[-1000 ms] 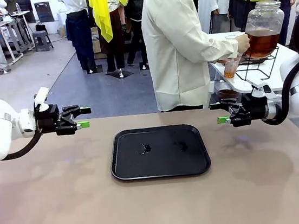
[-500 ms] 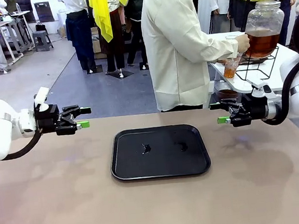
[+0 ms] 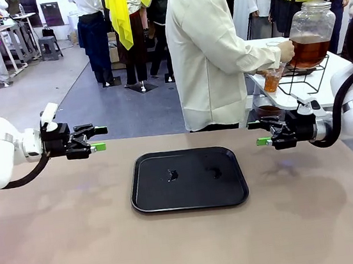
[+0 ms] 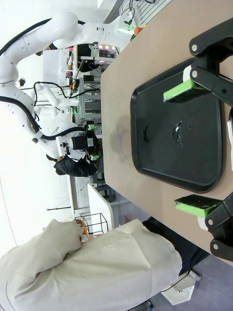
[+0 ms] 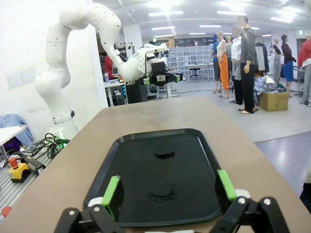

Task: Pour the drink into the iced cup.
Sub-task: Open the gripper to release the iced cup you were holding.

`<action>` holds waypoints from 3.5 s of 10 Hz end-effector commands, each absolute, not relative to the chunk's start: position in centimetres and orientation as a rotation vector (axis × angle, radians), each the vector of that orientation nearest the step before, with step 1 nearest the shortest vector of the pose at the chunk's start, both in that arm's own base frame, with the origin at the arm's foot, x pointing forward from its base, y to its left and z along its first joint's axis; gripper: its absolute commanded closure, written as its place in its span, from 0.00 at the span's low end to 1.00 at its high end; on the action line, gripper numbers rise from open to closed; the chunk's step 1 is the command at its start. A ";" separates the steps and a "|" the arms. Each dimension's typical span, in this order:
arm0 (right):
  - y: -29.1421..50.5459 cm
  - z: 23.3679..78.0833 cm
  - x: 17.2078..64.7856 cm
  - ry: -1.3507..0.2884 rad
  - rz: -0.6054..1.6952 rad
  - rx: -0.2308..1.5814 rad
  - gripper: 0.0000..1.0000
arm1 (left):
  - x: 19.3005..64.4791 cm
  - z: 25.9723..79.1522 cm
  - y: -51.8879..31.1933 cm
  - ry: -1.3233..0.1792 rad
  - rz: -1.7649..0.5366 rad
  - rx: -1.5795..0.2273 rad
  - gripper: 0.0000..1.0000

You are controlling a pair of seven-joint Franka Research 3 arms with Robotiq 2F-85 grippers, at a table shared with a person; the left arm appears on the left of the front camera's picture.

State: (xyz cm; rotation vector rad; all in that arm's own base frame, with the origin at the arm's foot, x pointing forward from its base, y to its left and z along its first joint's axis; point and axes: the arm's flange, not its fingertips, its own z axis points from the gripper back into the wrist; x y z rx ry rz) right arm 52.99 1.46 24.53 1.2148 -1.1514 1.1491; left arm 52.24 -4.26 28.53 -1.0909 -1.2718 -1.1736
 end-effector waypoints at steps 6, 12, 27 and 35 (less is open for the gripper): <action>1.7 24.7 53.0 -1.152 1.153 1.216 0.00 | 52.2 28.8 -4.3 -1.278 -1.170 -1.091 0.00; 1.7 24.7 53.0 -1.152 1.153 1.216 0.00 | 52.2 28.8 -4.3 -1.278 -1.170 -1.091 0.00; 1.7 24.7 53.0 -1.152 1.153 1.216 0.00 | 52.2 28.8 -4.3 -1.278 -1.170 -1.091 0.00; 1.7 24.7 53.0 -1.152 1.153 1.216 0.00 | 52.2 28.8 -4.3 -1.278 -1.170 -1.091 0.00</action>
